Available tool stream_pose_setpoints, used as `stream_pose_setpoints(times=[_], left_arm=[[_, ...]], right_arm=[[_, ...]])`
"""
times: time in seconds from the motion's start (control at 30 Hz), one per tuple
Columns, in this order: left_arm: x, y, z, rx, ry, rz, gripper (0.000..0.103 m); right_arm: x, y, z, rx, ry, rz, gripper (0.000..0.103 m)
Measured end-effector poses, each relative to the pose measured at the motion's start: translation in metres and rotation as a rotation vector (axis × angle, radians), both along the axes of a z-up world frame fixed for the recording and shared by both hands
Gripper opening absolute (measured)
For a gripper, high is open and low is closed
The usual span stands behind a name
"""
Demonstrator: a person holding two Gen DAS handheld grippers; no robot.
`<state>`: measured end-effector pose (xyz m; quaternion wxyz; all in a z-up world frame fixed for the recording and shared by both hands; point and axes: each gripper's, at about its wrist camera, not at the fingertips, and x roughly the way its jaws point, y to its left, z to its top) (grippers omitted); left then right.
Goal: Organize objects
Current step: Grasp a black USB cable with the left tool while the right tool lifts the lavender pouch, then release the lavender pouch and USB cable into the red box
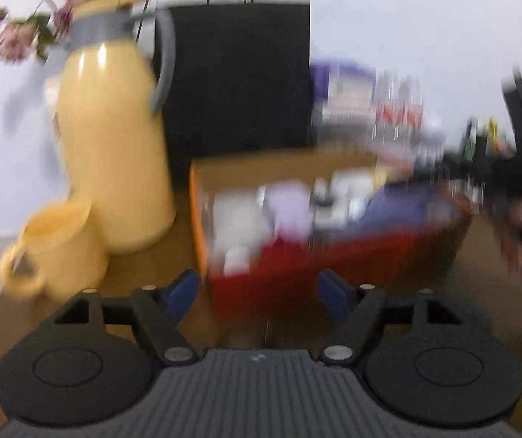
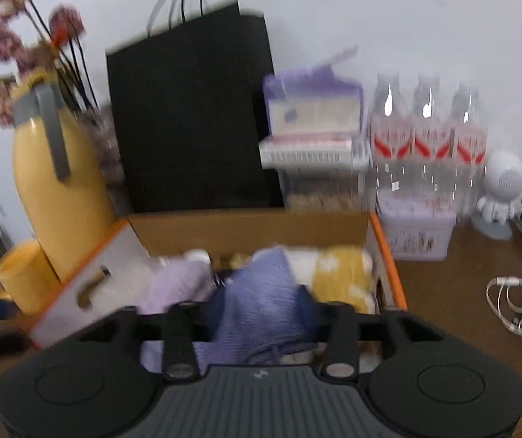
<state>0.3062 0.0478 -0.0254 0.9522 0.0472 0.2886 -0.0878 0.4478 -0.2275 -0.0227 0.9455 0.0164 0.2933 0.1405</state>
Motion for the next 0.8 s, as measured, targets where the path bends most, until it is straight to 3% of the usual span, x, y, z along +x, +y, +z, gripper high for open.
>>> stream_pose_setpoints(times=[0.07, 0.17, 0.23, 0.27, 0.37, 0.5, 0.6, 0.8], left_arm=[[-0.004, -0.003, -0.022, 0.036, 0.042, 0.004, 0.072], [0.006, -0.01, -0.038, 0.049, 0.076, 0.006, 0.063], [0.015, -0.015, -0.046, 0.069, 0.128, 0.013, 0.022], [0.016, -0.017, -0.045, 0.067, 0.137, 0.003, 0.016], [0.011, -0.018, -0.043, 0.054, 0.155, -0.035, 0.015], [-0.008, -0.017, -0.041, 0.016, 0.15, -0.004, 0.014], [-0.036, -0.018, -0.03, -0.042, 0.144, 0.017, 0.014], [-0.108, -0.021, 0.008, -0.219, 0.052, 0.021, 0.014]], right_arm=[[-0.006, -0.002, -0.001, -0.026, -0.023, -0.022, 0.052], [-0.024, -0.011, 0.007, 0.051, -0.057, -0.041, 0.063], [-0.04, -0.016, 0.014, 0.089, -0.068, -0.034, 0.066], [-0.05, -0.017, 0.017, 0.089, -0.077, -0.028, 0.066], [-0.08, -0.017, 0.023, 0.055, -0.102, -0.009, 0.073], [-0.115, -0.017, 0.019, -0.002, -0.113, 0.015, 0.074], [-0.141, -0.017, 0.013, -0.023, -0.122, 0.022, 0.074], [-0.194, -0.025, 0.0, 0.015, -0.093, 0.047, 0.074]])
